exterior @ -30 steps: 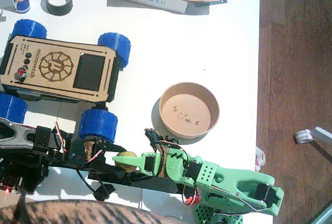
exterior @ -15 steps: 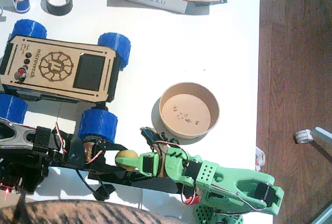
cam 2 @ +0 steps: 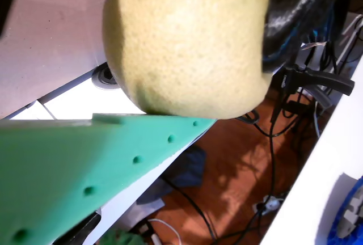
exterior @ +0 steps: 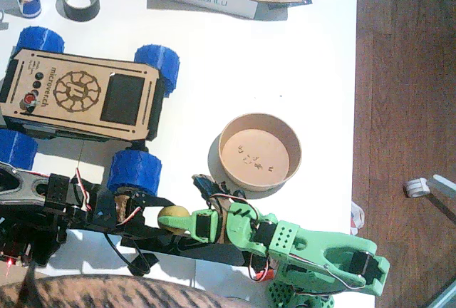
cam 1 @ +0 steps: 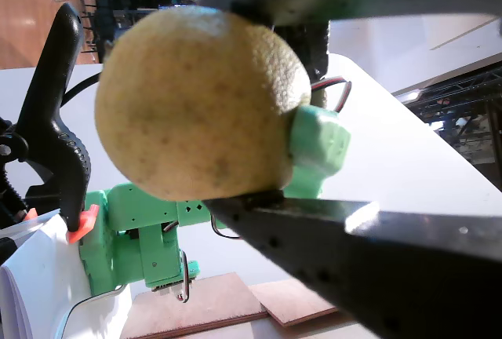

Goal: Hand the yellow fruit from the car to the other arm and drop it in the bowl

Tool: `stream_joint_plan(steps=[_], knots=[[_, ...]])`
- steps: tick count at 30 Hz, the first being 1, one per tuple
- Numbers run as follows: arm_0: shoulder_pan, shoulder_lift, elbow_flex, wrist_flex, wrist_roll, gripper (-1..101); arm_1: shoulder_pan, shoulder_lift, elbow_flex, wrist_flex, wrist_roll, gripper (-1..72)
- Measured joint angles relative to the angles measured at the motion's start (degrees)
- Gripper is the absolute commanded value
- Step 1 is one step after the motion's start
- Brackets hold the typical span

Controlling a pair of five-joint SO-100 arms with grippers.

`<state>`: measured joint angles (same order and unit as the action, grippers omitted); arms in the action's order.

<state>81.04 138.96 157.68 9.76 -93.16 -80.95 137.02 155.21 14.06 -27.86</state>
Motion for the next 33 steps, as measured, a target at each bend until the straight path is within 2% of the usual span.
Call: stream_joint_plan(steps=[18, 33], knots=[[-0.1, 1.1, 0.0, 0.1, 0.0, 63, 1.5, 0.4, 0.0, -0.1, -2.2, -0.1], [-0.7, 1.1, 0.0, 0.1, 0.0, 62, 18.5, 1.5, 0.0, 2.2, -7.4, -0.1]])
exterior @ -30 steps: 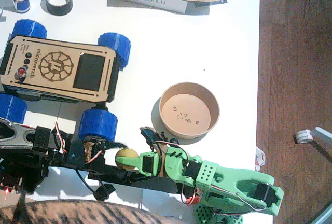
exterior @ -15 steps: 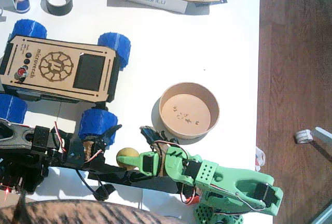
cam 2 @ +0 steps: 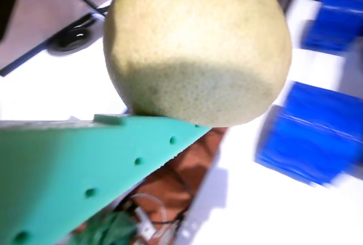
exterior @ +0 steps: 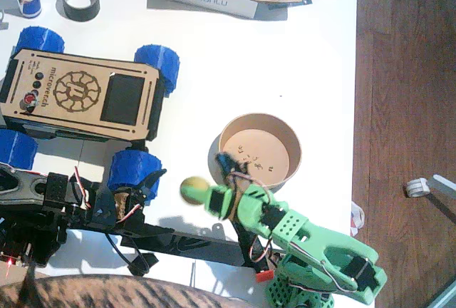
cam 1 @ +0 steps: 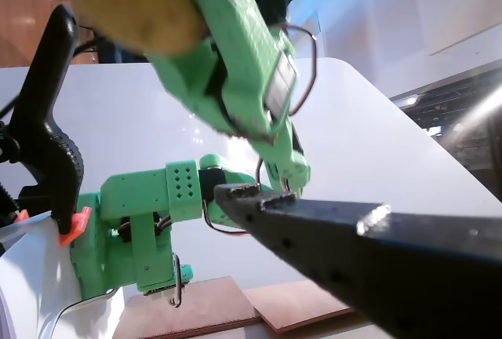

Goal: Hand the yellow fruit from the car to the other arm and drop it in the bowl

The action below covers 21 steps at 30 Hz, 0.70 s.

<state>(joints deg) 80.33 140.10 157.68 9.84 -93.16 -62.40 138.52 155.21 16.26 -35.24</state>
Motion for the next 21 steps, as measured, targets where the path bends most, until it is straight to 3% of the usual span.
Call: stream_joint_plan(steps=[3, 4, 5, 8, 14, 21], knots=[[0.0, 0.0, 0.0, 0.0, 0.0, 57, 3.4, 0.2, -1.9, 0.8, 1.2, -0.1], [0.0, 0.1, 0.0, 0.2, 0.0, 49, 4.6, 0.2, -2.7, 0.8, 2.1, -0.1], [0.0, 0.4, 0.0, 0.4, 0.0, 33, 6.1, -0.4, -3.8, 0.9, 3.2, -0.1], [0.0, 2.6, -0.1, 4.0, 0.0, 2, 11.2, -2.0, -6.5, 0.8, 7.6, -0.1], [-6.8, 9.5, -0.1, 18.0, 4.3, 0, 22.7, -9.8, -13.5, 0.8, 18.4, -0.2], [-21.3, 16.9, -0.1, 23.4, 32.0, 0, 33.4, -17.1, -22.2, 6.1, 29.4, -0.2]])
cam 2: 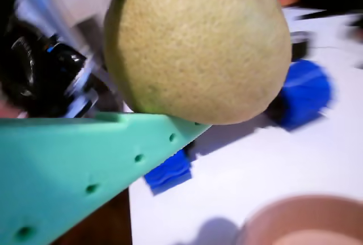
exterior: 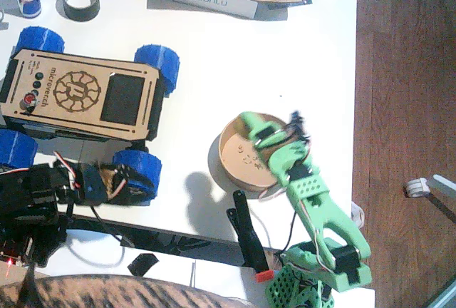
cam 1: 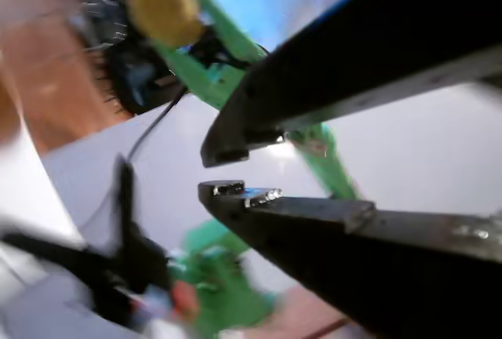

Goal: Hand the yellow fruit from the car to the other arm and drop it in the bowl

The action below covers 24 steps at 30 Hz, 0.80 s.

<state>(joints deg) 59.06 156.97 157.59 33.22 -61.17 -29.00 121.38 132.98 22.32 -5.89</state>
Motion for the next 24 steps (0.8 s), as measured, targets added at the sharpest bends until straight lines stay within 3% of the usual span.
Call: stream_joint_plan(steps=[3, 13, 20, 24], knots=[[-8.0, -1.1, 0.0, 3.9, 8.2, 0, 4.3, -4.0, -2.9, 2.7, 3.8, -0.2], [-42.2, -10.8, 0.0, 15.6, 16.3, 0, 13.2, -17.3, -12.1, 12.0, 12.0, -0.2], [-54.4, -11.4, 4.3, 15.6, 33.3, 0, 13.9, -22.7, -17.2, 16.3, 13.0, -0.2], [-57.1, -11.5, 8.3, 13.9, 36.9, 1, 13.1, -25.7, -18.6, 16.7, 13.4, -0.2]])
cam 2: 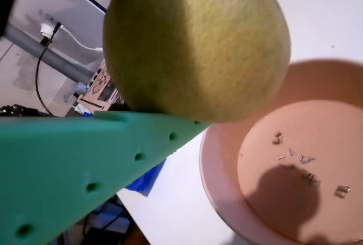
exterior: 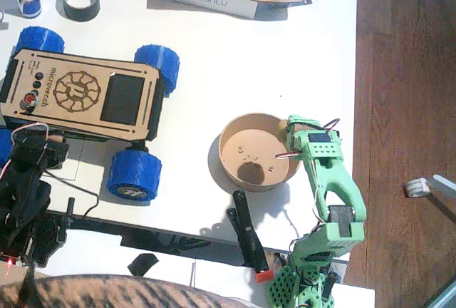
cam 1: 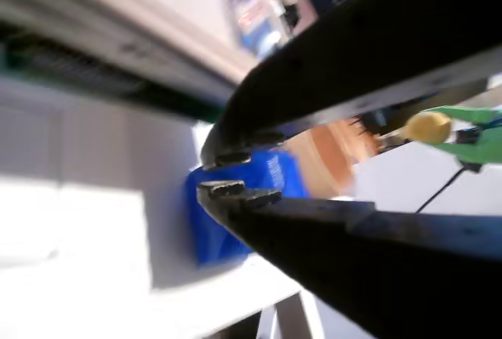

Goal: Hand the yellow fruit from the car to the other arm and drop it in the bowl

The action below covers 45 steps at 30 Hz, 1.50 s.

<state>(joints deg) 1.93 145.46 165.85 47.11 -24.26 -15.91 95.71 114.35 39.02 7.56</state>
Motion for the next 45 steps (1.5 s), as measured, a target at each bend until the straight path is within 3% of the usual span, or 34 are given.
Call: stream_joint_plan(steps=[15, 17, 19, 23, 31, 35, 40, 45], knots=[[-0.4, 1.2, 3.0, -1.4, 0.5, 3, -4.9, -8.5, -5.1, 0.0, 1.9, 0.9], [-0.4, 1.2, 3.0, -1.4, 0.5, 2, -5.0, -9.3, -5.6, 0.0, 2.0, 14.6], [-0.4, 1.2, 3.0, -1.4, 0.5, 2, -5.3, -9.6, -5.8, 0.0, 2.6, 21.9], [-0.4, 1.2, 3.0, -1.4, 0.5, 2, -5.4, -9.7, -5.9, 1.0, 4.0, 44.2], [-0.4, 1.2, 3.0, -1.4, 0.5, 1, -6.5, -9.8, -7.0, 2.4, 3.7, 30.4], [-0.4, 1.2, 3.0, -1.4, 0.5, 0, -6.5, -9.7, -7.0, 3.3, 3.7, 7.8], [-0.4, 1.4, 3.0, -1.4, 0.5, 0, -6.8, -2.3, -2.6, 6.2, 4.2, 0.2], [-0.4, 1.8, 3.0, -1.4, 0.5, 0, -8.3, 16.7, 8.3, 7.7, 5.6, 0.1]])
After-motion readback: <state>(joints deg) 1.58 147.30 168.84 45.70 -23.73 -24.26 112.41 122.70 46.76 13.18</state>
